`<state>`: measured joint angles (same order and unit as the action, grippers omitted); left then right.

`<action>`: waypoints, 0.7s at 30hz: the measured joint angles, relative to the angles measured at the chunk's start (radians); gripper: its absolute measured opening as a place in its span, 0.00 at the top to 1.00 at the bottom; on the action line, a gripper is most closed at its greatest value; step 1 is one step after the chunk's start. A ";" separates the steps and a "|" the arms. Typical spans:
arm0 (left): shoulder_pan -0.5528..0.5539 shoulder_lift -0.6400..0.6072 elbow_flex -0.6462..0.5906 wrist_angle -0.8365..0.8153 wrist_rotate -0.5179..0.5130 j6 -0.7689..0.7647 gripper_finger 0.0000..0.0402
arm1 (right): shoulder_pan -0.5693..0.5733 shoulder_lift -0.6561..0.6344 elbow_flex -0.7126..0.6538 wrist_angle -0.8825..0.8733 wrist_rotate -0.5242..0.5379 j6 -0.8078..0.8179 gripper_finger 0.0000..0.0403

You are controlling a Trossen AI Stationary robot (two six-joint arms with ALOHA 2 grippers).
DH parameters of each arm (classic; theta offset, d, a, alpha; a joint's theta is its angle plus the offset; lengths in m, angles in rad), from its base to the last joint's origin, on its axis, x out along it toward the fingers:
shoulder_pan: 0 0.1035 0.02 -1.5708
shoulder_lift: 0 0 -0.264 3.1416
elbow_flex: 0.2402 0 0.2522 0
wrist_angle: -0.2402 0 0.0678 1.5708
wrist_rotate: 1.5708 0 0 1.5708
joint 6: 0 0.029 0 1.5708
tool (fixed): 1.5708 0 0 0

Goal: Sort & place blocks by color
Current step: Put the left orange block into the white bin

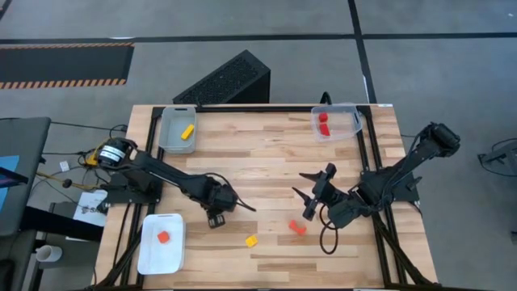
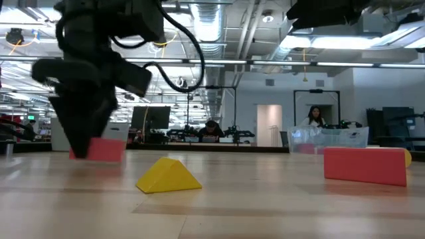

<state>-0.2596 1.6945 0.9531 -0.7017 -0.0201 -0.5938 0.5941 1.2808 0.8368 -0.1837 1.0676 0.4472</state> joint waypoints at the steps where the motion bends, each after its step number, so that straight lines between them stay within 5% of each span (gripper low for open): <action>1: -0.001 -0.008 0.010 -0.043 0.015 0.003 0.75 | -0.001 0.000 0.000 0.000 0.000 0.000 0.35; 10: -0.115 -0.208 0.061 -0.254 0.004 -0.131 0.75 | -0.001 0.000 0.000 -0.035 0.000 0.044 0.35; 21: -0.509 -0.559 0.059 -0.426 -0.066 -0.809 0.72 | -0.001 0.000 -0.001 -0.073 0.007 0.103 0.35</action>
<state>-0.7690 1.1355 1.0126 -1.1275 -0.0866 -1.4027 0.5930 1.2808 0.8360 -0.2568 1.0745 0.5507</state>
